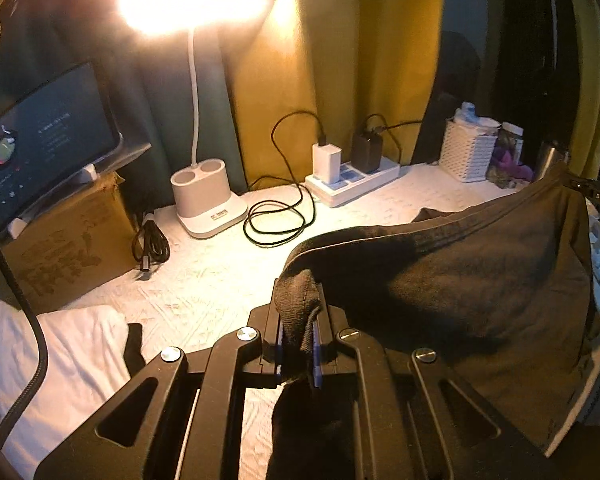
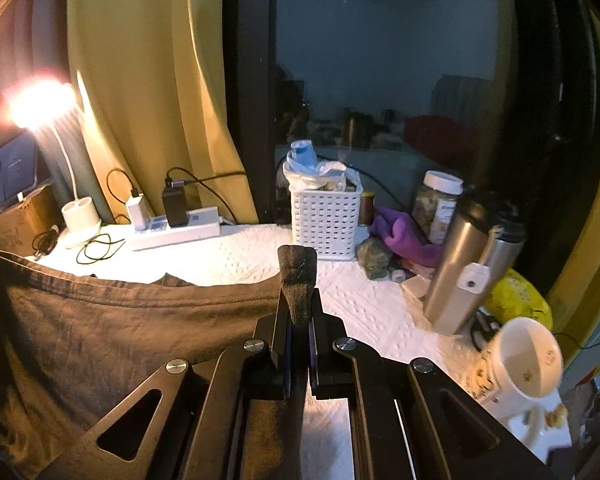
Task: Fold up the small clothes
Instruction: 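Lay the held hem over the collar and open both grippers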
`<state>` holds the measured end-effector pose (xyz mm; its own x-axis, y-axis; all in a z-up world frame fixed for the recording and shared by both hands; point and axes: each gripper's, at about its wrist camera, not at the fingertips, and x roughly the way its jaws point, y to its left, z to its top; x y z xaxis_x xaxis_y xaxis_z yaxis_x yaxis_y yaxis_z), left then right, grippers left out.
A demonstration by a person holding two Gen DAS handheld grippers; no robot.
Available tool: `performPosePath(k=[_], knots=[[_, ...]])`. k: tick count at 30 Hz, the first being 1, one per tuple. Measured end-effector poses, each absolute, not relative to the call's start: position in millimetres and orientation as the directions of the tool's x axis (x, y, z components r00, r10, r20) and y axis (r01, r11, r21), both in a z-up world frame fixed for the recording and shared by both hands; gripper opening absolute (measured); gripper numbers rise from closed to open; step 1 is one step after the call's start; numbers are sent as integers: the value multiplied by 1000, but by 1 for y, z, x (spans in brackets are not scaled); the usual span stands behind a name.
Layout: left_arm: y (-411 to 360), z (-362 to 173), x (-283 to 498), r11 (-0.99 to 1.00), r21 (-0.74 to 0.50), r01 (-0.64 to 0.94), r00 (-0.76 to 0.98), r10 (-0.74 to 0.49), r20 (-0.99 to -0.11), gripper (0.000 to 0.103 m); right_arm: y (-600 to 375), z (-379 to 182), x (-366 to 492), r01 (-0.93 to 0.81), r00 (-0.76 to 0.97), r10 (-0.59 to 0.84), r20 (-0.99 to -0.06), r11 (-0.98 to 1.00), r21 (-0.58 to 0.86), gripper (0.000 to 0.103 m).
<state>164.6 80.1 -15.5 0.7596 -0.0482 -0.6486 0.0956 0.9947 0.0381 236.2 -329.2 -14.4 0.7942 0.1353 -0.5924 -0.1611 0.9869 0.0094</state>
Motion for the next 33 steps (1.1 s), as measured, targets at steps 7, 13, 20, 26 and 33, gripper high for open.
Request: performPosePath(k=[7, 13, 20, 26, 33], knots=[[87, -39, 196, 996, 35, 83, 709, -34, -705, 9, -324, -39, 277, -172, 757, 141, -638, 985, 13, 6], [95, -57, 217, 998, 13, 58, 674, -29, -738, 9, -322, -59, 303, -175, 729, 140, -670, 984, 16, 6], [105, -85, 237, 1000, -8, 11, 631, -13, -776, 9, -317, -85, 330, -178, 691, 131, -711, 984, 8, 6], [121, -105, 250, 997, -68, -41, 582, -31, -812, 17, -310, -114, 346, -173, 648, 98, -755, 985, -21, 6], [149, -91, 238, 989, -41, -142, 588, 51, -807, 49, -305, -130, 352, -171, 610, 64, -790, 984, -52, 6]])
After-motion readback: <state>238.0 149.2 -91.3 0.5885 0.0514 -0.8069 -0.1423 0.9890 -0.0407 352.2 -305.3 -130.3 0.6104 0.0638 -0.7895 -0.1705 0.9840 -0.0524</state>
